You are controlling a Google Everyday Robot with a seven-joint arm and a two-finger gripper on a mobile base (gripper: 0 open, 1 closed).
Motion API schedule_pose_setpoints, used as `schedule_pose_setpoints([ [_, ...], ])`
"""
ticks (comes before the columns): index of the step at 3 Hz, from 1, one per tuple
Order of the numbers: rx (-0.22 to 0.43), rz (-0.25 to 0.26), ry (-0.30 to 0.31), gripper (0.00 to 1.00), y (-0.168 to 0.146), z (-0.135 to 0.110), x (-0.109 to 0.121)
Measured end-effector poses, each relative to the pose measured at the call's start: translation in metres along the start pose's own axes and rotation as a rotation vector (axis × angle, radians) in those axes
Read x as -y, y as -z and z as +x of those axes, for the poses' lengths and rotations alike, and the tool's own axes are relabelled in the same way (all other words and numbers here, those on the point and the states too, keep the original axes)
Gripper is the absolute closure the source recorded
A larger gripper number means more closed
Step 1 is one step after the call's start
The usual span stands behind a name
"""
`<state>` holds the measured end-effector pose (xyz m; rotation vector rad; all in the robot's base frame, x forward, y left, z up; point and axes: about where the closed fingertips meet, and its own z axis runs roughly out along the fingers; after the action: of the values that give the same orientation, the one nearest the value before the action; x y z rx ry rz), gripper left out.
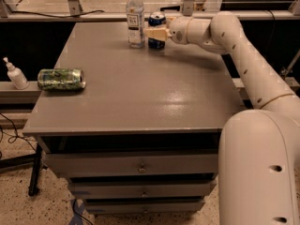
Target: Move pepsi can near blue plastic bottle
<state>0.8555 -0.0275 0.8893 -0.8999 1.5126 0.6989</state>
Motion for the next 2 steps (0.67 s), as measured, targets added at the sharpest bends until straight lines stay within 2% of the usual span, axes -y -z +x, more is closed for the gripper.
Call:
schedule_pose_setpoints([
  [1, -0.003, -0.006, -0.005, 0.00, -0.0014, 0.0013, -0.0011],
  [2, -0.004, -0.008, -0.006, 0.00, -0.0013, 0.0016, -0.0017],
])
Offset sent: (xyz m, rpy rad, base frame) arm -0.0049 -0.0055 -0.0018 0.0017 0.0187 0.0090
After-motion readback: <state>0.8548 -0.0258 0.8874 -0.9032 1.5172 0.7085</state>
